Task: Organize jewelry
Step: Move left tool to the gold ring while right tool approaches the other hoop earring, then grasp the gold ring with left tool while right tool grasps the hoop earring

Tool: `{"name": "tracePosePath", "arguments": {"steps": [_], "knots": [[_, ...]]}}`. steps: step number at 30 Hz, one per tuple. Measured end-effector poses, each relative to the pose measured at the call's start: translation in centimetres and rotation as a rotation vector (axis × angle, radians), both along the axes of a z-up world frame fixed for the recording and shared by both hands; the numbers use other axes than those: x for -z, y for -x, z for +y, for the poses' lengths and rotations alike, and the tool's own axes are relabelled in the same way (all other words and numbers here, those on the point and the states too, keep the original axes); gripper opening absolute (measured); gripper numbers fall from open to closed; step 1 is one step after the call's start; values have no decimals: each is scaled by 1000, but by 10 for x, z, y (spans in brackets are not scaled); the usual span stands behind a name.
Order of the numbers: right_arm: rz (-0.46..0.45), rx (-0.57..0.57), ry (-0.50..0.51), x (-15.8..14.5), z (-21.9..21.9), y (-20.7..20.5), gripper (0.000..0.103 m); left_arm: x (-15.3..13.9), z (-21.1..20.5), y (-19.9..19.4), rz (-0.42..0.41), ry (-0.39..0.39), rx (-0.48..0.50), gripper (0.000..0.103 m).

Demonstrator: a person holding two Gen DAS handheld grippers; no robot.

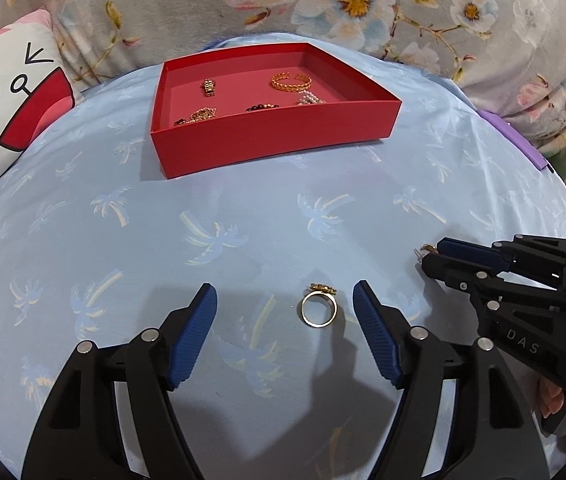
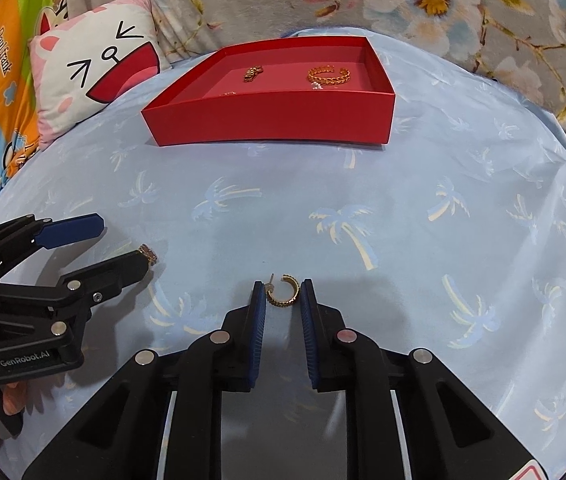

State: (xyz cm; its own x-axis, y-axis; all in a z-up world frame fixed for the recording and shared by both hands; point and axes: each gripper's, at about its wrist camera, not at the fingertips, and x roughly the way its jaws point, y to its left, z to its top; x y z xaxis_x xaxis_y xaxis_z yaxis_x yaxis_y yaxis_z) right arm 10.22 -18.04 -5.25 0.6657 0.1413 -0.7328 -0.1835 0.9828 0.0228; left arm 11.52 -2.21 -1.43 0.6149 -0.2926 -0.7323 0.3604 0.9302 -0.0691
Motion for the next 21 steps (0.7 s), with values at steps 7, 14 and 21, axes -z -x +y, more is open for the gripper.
{"name": "tracePosePath", "arguments": {"steps": [7,14,21], "knots": [[1,9,-7,0,-2,1,15,5,-8,-3,19,-45,9,60],[1,9,-8,0,-2,1,15,6,-18,-1,8,-74,41,46],[1,9,-8,0,-2,1,15,5,-21,0,5,-63,59,19]]}}
